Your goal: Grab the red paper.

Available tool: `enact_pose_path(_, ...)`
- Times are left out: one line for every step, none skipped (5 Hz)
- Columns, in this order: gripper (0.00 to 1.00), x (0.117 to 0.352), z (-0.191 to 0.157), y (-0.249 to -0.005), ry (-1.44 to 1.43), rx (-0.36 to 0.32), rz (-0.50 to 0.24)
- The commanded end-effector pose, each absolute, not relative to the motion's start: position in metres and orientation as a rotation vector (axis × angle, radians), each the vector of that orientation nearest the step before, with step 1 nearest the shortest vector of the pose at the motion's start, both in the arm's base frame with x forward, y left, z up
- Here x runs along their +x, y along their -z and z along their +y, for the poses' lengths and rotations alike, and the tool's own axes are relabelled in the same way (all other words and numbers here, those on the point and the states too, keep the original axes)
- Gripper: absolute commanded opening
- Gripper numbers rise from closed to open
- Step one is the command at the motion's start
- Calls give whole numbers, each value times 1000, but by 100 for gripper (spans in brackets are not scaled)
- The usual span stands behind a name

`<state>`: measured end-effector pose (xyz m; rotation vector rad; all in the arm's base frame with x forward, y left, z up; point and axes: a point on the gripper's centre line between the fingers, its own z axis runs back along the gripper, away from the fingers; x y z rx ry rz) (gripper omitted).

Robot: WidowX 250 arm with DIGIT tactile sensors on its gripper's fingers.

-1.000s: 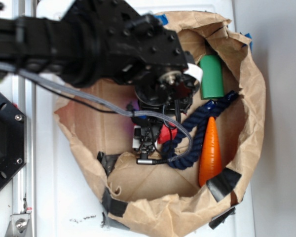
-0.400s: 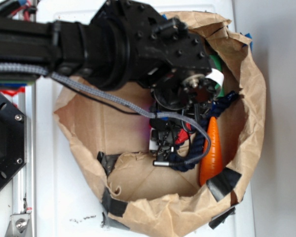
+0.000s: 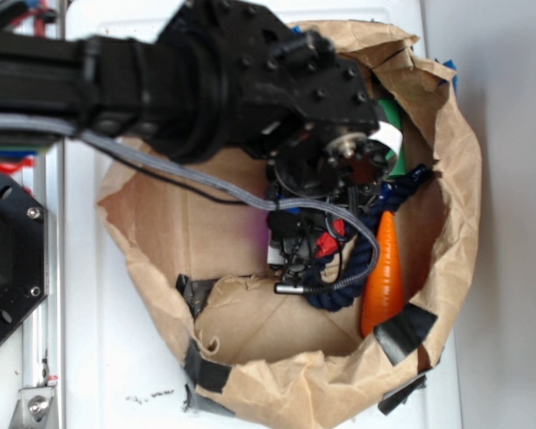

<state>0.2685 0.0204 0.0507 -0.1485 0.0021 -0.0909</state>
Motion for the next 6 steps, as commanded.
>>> enact_pose_path(0,250,40,-103,13,-110,-62)
enact_pose_path(0,241,41,-139,-7,-83,-105)
enact_pose_path(0,236,31,-175,-26,-85,-188)
enact_pose_path(0,234,24,-195,-37,-63,-211)
enact_pose_path(0,238,20,-198,-33,-57,-205)
enact_pose_path(0,241,19,-191,-29,-38,-191)
